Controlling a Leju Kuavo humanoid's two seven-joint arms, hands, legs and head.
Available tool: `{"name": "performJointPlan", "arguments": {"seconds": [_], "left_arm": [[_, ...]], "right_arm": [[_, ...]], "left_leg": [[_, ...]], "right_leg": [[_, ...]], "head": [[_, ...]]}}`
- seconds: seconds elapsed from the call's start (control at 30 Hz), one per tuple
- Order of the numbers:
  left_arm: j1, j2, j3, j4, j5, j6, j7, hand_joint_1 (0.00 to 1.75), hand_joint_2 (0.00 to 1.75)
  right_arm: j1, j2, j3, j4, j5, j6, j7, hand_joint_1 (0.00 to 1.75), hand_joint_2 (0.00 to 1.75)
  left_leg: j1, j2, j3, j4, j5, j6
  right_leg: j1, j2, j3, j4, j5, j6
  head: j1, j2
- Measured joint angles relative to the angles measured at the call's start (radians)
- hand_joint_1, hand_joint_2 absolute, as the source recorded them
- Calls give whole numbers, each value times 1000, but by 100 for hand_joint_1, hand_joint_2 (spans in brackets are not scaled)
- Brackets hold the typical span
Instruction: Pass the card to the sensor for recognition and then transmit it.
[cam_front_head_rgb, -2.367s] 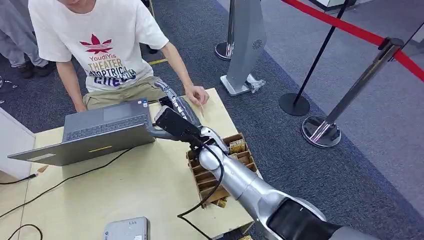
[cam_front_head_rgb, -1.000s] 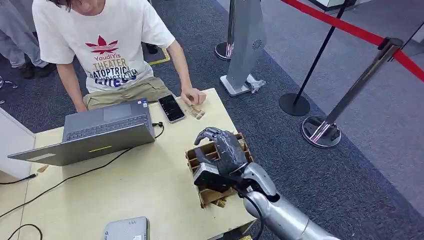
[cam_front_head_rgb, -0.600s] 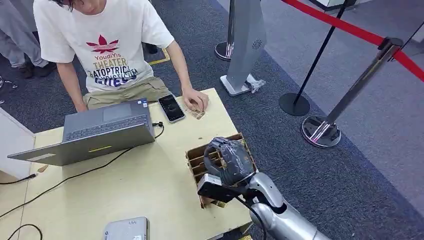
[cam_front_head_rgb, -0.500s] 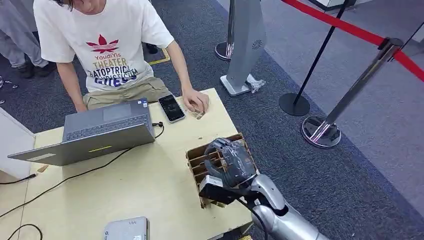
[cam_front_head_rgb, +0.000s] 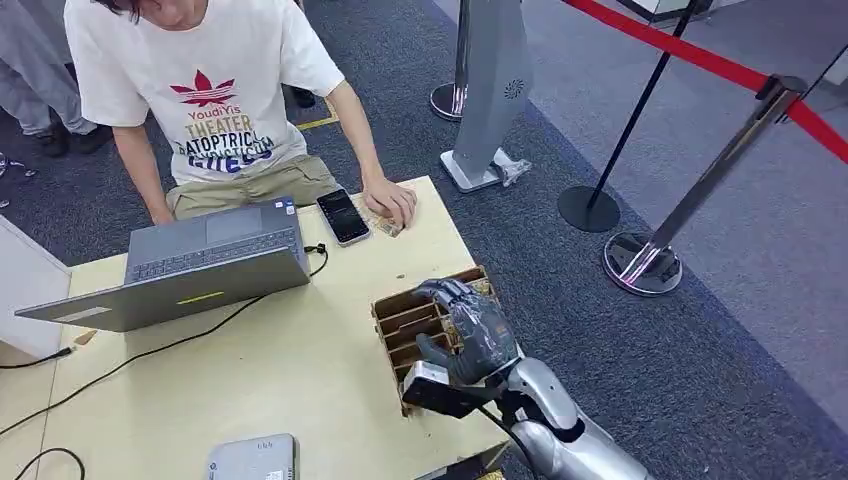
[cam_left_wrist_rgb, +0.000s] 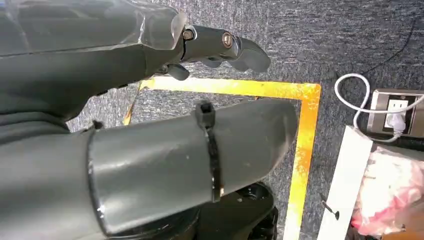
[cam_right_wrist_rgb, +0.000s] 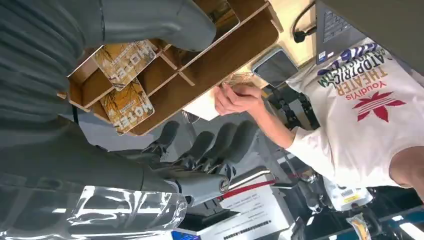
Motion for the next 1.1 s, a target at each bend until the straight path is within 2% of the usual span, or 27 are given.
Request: {"name": "performJointPlan", "arguments": {"seconds": [0.17, 0.23, 0.4, 0.57, 0.67, 0.7, 0.73, 0.8, 0.9, 0.93, 0.97, 1.0, 1.1], "left_arm": [[0, 1, 0, 0, 3, -4, -1, 0, 0], [0, 3, 0, 0, 3, -7, -1, 0, 0], [0, 7, 0, 0, 6, -9, -5, 0, 0], [0, 8, 0, 0, 5, -10, -10, 0, 0], [0, 8, 0, 0, 5, -10, -10, 0, 0], [0, 8, 0, 0, 5, -10, -10, 0, 0], [0, 8, 0, 0, 5, -10, -10, 0, 0], [0, 8, 0, 0, 3, -8, -10, 0, 0], [0, 8, 0, 0, 3, -3, -10, 0, 0], [0, 8, 0, 0, 2, -2, -10, 0, 0], [0, 8, 0, 0, 2, -1, -10, 0, 0], [0, 8, 0, 0, 2, -1, -10, 0, 0], [0, 8, 0, 0, 3, 0, -10, 0, 0]], "right_arm": [[-6, -1, 2, 0, 18, 3, 0, 66, 175], [-14, -1, 4, 3, 32, 5, 0, 58, 175], [-34, -2, 10, 15, 73, 11, 9, 54, 175], [-57, -9, 30, 30, 109, 12, 29, 58, 175], [-70, -18, 41, 43, 119, 15, 32, 65, 175], [-75, -21, 47, 48, 121, 19, 32, 87, 175], [-81, -24, 53, 54, 122, 25, 32, 119, 175], [-89, -27, 61, 63, 124, 33, 40, 115, 175], [-96, -36, 73, 73, 125, 42, 50, 126, 175], [-96, -39, 77, 76, 125, 42, 50, 108, 175], [-97, -42, 80, 78, 125, 43, 51, 103, 175], [-97, -44, 82, 79, 125, 43, 52, 89, 175], [-103, -53, 89, 86, 123, 47, 52, 89, 175]], "left_leg": [[0, 0, 0, 0, 0, 0], [0, 0, 0, 0, 0, 0], [0, 0, 0, 0, 0, 0], [0, 0, 0, 0, 0, 0], [0, 0, -1, 0, 0, 0], [0, 0, -1, 0, 0, 0], [0, 0, -1, 0, 0, 0], [0, 0, 0, 0, 0, 0], [0, 0, 0, 0, 0, 0], [0, 0, 0, 0, 0, 0], [0, 0, 0, 0, 0, 0], [0, 0, -1, 0, 0, 0], [0, 0, -1, 0, 0, 0]], "right_leg": [[0, 0, 0, 0, 0, 0], [0, 0, 0, 0, 0, 0], [0, 0, 0, 0, 0, 0], [0, 0, 0, 0, 0, 0], [0, 0, 0, 0, 0, 0], [0, 0, 0, 0, 0, 0], [0, 0, 0, 0, 0, 0], [0, 0, 0, 0, 0, 0], [0, 0, 0, 0, 0, 0], [0, 0, 0, 0, 0, 0], [0, 0, 0, 0, 0, 0], [0, 0, 0, 0, 0, 0], [0, 0, 0, 0, 0, 0]], "head": [[0, 0], [0, 0], [0, 0], [0, 0], [0, 0], [0, 0], [0, 0], [0, 0], [0, 0], [0, 0], [0, 0], [0, 0], [0, 0]]}}
